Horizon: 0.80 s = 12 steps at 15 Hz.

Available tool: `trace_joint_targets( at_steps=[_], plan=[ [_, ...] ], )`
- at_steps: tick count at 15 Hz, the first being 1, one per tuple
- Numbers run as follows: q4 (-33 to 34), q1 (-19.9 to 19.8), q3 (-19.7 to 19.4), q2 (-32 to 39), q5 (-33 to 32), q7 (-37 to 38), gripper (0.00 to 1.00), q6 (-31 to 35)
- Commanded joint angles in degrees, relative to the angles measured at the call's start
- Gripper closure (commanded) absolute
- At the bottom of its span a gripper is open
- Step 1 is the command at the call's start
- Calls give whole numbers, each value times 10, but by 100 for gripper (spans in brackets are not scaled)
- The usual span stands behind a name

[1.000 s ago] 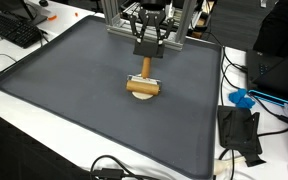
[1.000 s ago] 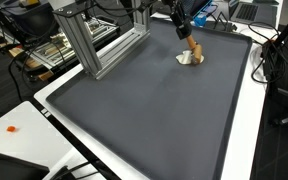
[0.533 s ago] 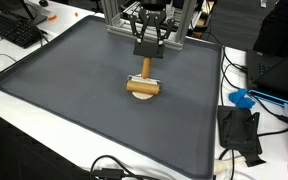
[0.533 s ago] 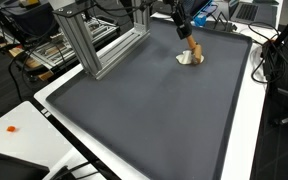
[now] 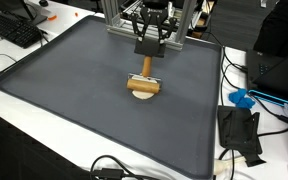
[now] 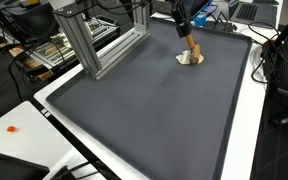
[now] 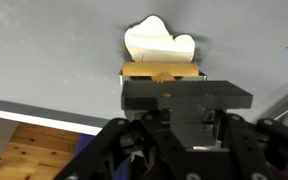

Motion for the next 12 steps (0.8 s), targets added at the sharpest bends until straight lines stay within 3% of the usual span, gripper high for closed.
trace_joint_targets(
  at_steps=[1,12],
  plan=[
    [-26,15,-11,-3,-28,37,77,-66],
    [-14,17,1,-41,-40,93,77,-183]
  ],
)
